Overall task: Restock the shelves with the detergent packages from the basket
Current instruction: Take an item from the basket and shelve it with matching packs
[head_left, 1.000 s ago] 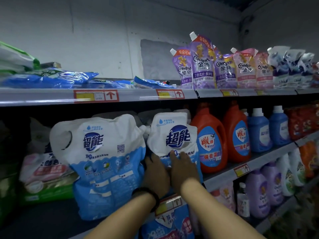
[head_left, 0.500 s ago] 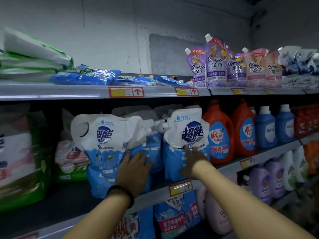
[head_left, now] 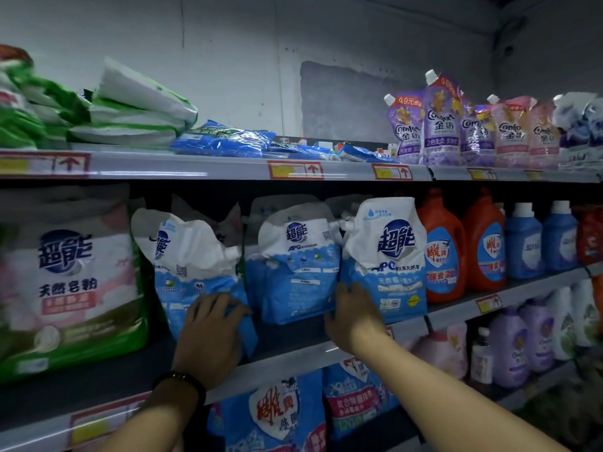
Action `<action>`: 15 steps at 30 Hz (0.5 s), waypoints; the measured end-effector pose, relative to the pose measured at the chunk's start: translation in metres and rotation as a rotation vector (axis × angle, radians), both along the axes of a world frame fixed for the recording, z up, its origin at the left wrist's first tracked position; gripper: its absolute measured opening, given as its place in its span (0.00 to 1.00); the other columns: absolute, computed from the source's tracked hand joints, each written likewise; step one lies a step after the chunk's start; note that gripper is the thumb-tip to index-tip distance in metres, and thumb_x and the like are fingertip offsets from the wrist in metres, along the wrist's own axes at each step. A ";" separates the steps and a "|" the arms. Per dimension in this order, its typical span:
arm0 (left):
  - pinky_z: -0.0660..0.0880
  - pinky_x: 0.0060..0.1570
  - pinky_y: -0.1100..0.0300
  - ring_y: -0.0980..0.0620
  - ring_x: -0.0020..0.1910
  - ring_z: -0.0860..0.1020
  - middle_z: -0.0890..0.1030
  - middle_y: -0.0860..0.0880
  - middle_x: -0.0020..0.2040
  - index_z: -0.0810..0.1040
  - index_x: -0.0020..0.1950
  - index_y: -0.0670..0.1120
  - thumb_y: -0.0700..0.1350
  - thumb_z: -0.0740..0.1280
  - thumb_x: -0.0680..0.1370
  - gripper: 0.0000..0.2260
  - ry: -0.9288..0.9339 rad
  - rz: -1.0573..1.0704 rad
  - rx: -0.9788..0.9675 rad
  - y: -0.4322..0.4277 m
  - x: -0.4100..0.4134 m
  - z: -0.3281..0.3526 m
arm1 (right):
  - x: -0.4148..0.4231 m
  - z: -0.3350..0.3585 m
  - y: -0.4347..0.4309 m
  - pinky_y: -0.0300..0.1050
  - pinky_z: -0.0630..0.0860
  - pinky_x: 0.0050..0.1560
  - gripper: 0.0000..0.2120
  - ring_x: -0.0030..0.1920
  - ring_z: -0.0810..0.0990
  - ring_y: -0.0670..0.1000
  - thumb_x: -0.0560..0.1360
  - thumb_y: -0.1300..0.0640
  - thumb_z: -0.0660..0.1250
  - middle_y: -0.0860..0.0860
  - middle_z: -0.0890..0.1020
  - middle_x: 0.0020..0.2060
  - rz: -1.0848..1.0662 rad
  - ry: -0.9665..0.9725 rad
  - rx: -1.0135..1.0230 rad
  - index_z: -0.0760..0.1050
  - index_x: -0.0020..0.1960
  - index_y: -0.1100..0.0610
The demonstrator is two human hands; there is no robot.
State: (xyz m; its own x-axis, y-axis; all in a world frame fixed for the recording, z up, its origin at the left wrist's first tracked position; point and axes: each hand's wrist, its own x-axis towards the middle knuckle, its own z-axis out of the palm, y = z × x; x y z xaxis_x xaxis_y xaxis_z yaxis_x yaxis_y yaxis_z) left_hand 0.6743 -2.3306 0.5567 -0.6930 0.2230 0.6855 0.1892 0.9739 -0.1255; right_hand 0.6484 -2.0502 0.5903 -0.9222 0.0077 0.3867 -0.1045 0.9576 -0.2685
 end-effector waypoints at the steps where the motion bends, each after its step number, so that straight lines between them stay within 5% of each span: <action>1: 0.68 0.64 0.44 0.45 0.63 0.72 0.75 0.55 0.58 0.80 0.60 0.58 0.49 0.66 0.70 0.19 -0.001 0.007 0.048 0.002 0.000 0.003 | -0.001 0.001 -0.008 0.56 0.78 0.63 0.20 0.66 0.73 0.62 0.81 0.47 0.63 0.58 0.72 0.65 0.029 0.003 -0.021 0.68 0.70 0.54; 9: 0.64 0.53 0.48 0.50 0.54 0.72 0.73 0.60 0.49 0.79 0.50 0.60 0.55 0.73 0.63 0.17 0.071 -0.115 0.229 0.007 -0.009 -0.002 | -0.033 0.006 -0.064 0.55 0.80 0.58 0.23 0.63 0.79 0.61 0.81 0.44 0.63 0.57 0.77 0.64 0.141 0.100 -0.097 0.69 0.71 0.55; 15: 0.64 0.54 0.48 0.50 0.52 0.73 0.74 0.60 0.48 0.79 0.48 0.59 0.59 0.73 0.64 0.14 0.141 -0.131 0.244 0.006 -0.017 -0.008 | -0.069 0.024 -0.097 0.58 0.80 0.57 0.27 0.66 0.76 0.62 0.82 0.42 0.64 0.59 0.68 0.69 0.062 0.213 -0.046 0.65 0.74 0.57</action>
